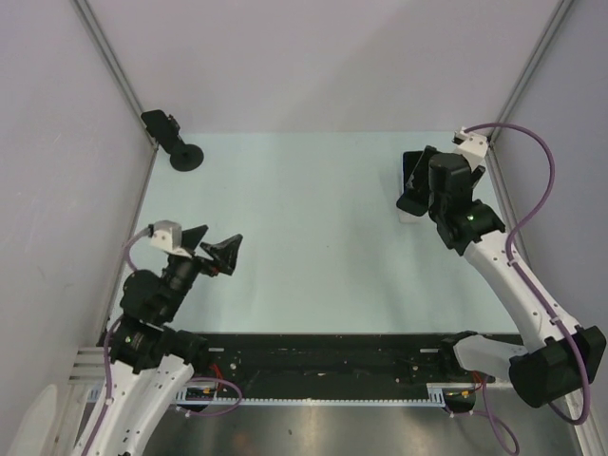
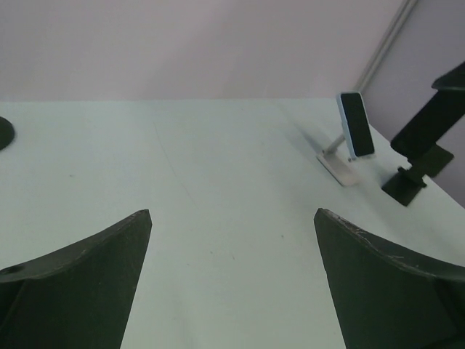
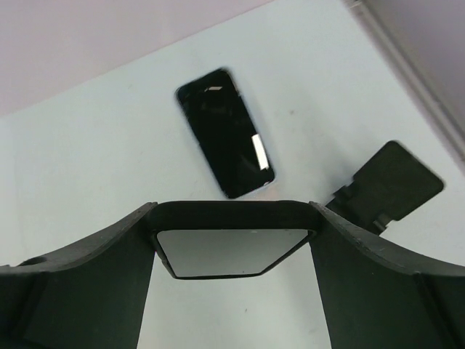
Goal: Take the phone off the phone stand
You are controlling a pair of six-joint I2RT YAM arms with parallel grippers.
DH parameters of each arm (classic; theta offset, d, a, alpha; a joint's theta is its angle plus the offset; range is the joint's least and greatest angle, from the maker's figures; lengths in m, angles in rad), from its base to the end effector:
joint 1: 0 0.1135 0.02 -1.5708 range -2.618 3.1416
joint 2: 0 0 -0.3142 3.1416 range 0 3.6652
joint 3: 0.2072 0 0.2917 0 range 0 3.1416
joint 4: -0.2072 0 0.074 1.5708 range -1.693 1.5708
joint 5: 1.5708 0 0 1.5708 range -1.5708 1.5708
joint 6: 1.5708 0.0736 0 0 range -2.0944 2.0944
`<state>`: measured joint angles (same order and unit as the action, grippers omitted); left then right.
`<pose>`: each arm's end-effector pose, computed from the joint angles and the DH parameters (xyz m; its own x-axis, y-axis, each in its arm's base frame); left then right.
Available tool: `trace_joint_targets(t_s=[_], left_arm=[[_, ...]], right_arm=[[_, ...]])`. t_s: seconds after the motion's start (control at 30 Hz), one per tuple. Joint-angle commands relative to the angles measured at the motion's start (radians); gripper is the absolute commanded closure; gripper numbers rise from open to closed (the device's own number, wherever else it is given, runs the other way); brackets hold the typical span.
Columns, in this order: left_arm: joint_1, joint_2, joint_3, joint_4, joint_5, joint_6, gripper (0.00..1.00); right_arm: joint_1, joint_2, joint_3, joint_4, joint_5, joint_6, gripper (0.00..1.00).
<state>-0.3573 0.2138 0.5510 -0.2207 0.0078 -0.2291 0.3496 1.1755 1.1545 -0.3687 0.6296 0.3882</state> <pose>0.1020 -0.0387 0.3484 0.0250 -0.2517 -0.9675 0.3724 0.9005 -0.2247 0.3053 0.0652 0.4068 -0.2415 0.2376 -0.9409 0.3525 0.9248 0.1431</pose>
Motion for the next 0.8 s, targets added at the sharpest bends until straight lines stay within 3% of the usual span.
trace_joint_targets(t_s=[0.0, 0.13, 0.27, 0.4, 0.77], left_arm=[[-0.005, 0.162, 0.049, 0.024, 0.216, -0.113, 0.0], [-0.067, 0.368, 0.038, 0.121, 0.302, -0.206, 0.0], [-0.305, 0.489, 0.036, 0.294, 0.187, -0.165, 0.0], [-0.387, 0.591, 0.021, 0.449, 0.178, -0.162, 0.0], [-0.583, 0.898, 0.148, 0.558, 0.147, 0.027, 0.0]], right_arm=[[0.038, -0.071, 0.025, -0.033, -0.177, 0.031, 1.0], [0.063, -0.115, -0.018, -0.033, -0.348, 0.052, 1.0], [0.097, -0.155, -0.073, -0.029, -0.439, 0.083, 1.0], [0.129, -0.192, -0.128, -0.012, -0.521, 0.097, 1.0], [0.224, -0.238, -0.239, 0.096, -0.62, 0.166, 1.0]])
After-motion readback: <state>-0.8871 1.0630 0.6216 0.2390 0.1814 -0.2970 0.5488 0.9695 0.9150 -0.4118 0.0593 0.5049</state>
